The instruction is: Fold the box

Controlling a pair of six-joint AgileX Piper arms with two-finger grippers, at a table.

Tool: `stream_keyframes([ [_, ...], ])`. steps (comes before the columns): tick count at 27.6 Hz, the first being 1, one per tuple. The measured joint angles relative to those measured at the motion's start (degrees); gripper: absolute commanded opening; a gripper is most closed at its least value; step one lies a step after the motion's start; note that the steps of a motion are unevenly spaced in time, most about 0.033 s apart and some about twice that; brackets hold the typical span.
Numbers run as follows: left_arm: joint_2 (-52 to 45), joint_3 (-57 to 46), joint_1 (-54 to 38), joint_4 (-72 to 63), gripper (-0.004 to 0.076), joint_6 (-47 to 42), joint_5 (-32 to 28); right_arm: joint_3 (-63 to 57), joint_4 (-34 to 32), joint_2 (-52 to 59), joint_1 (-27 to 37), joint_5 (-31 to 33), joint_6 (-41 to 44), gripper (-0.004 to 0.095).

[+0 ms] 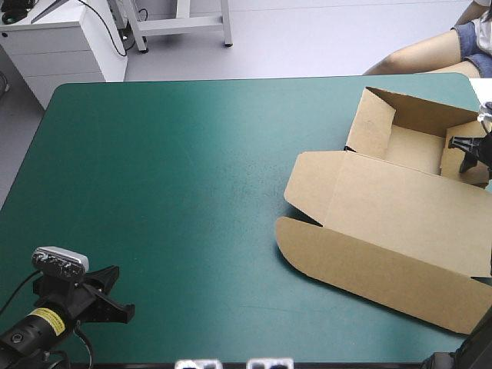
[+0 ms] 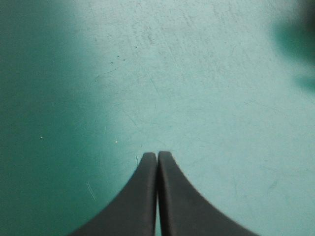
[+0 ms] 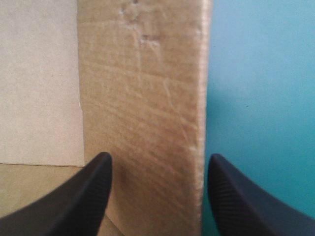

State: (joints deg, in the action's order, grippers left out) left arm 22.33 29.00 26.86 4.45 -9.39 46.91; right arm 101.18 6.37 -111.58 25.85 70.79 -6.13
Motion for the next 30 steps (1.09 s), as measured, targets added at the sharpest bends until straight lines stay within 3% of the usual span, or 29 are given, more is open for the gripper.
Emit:
stream_keyframes([
  [7,0.0,0.0,0.0,0.0,-0.0008,0.0,0.0,0.0,0.2,2.1,0.0,0.0,1.2,0.0766],
  [11,0.0,0.0,0.0,0.0,-0.0008,0.0,0.0,0.0,5.5,9.4,-0.2,0.0,0.5,0.0740],
  [16,0.0,0.0,0.0,0.0,-0.0008,0.0,0.0,0.0,8.2,16.9,-4.4,0.3,-1.0,0.0548],
  [25,0.0,0.0,0.0,0.0,-0.0008,0.0,0.0,-8.1,11.3,27.1,-18.7,0.6,-7.2,-0.0014],
  [30,0.0,0.0,0.0,0.0,-0.0008,0.0,0.7,-16.4,11.5,32.0,-24.4,0.3,-9.5,-0.0018],
])
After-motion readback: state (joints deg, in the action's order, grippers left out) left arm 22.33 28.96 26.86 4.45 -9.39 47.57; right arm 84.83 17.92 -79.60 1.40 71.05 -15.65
